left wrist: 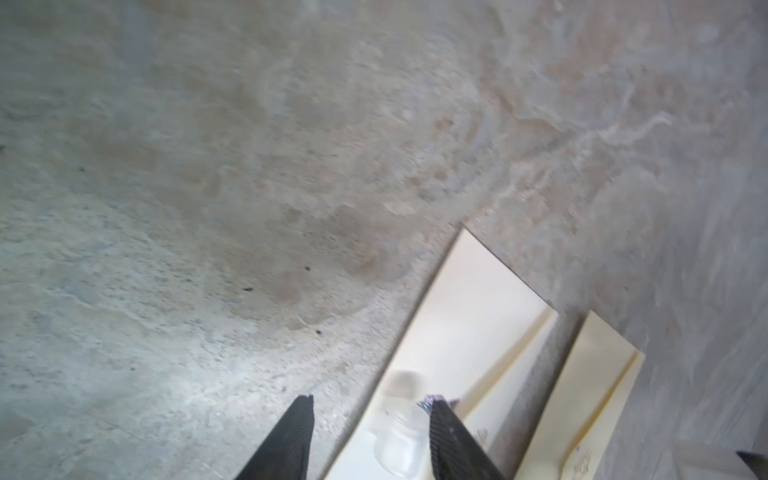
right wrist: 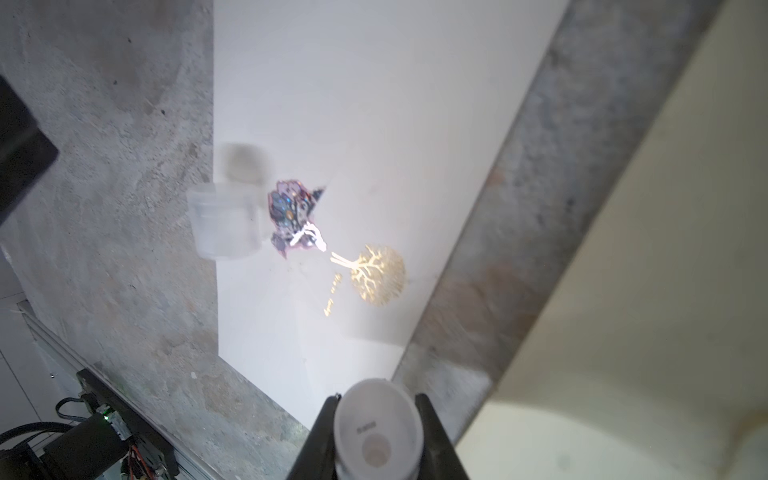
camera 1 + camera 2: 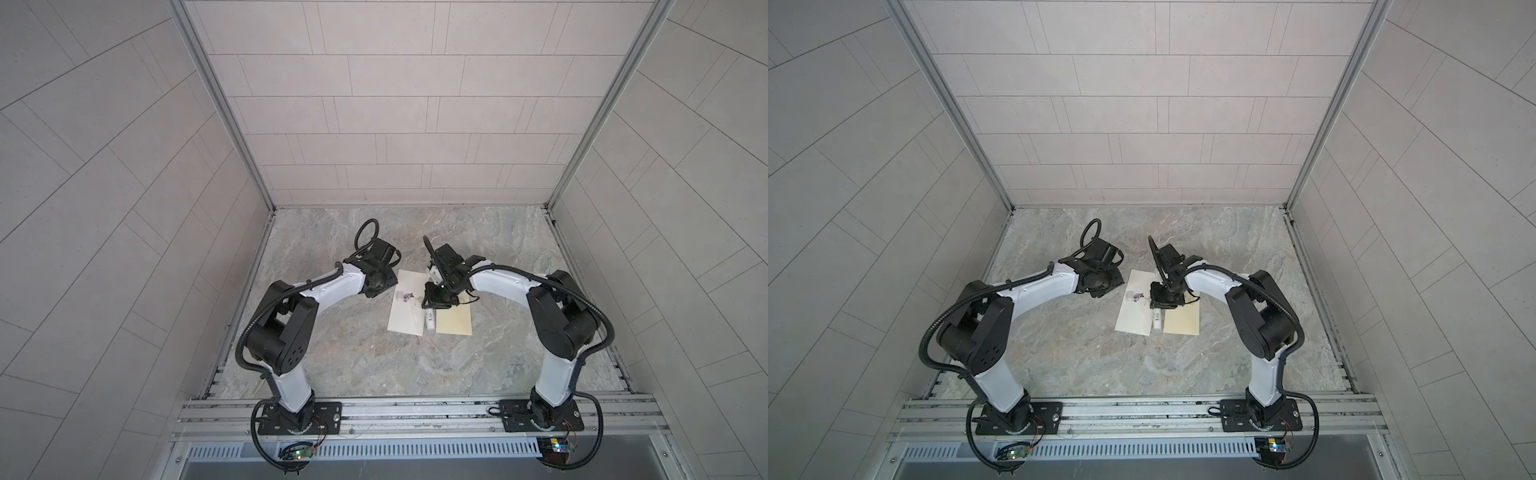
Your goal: Place the letter into the envelope and seal it
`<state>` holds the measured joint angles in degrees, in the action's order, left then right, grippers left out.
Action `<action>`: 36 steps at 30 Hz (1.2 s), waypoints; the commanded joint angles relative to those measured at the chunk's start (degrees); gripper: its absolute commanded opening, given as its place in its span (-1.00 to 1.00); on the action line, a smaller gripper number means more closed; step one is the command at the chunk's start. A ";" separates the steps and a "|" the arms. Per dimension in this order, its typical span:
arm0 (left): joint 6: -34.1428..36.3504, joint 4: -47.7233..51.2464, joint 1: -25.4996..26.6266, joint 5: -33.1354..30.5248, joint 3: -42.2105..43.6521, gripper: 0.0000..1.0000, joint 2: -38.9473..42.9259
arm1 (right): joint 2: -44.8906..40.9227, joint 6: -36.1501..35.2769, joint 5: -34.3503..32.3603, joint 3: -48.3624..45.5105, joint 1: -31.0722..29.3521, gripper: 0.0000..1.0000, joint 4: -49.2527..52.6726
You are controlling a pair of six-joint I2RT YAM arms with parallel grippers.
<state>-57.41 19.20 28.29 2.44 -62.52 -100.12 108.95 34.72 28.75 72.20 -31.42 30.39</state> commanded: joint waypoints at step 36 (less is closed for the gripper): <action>16.19 -9.47 -0.21 14.53 8.22 -0.08 4.30 | 6.87 -10.52 -15.92 14.39 -4.37 -1.00 10.62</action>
<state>-41.50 13.13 28.01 17.76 -54.39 -98.94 119.07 26.17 14.50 87.96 -35.62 41.60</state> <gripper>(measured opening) 0.461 0.263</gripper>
